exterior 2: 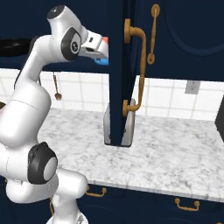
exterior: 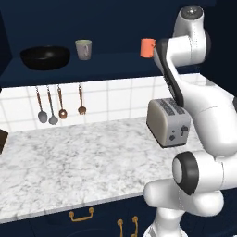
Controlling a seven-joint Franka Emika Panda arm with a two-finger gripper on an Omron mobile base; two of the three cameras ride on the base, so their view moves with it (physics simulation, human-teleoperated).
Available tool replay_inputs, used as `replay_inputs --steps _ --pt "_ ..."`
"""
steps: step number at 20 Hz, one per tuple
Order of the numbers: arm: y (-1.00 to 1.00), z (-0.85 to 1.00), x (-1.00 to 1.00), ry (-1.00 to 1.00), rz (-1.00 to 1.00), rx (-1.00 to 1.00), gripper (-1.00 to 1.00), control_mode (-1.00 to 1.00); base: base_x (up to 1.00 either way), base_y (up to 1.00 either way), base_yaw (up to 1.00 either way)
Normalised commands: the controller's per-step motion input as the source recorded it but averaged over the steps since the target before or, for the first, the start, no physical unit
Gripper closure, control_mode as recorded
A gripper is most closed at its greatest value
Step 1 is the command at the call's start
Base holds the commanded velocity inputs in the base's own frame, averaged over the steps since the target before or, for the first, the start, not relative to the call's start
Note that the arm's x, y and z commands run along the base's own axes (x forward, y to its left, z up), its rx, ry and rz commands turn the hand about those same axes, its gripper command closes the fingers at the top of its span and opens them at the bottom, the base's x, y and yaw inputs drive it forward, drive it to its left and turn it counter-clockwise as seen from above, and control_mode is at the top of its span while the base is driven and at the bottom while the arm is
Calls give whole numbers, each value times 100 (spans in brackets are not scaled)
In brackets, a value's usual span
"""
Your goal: Gather all objects into one cabinet and sort the glasses and bowls to opposite sides.
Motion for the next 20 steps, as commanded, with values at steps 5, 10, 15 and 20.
replay_inputs --steps 5,10,15,20 --pt "0 -33 24 -10 0 0 100 -100 0 0 0" --pt "0 -22 28 -8 0 0 100 -100 0 0 0" --pt "-4 0 32 0 0 0 100 -100 0 0 0" --pt "-10 0 21 0 0 0 100 -100 0 0 0"
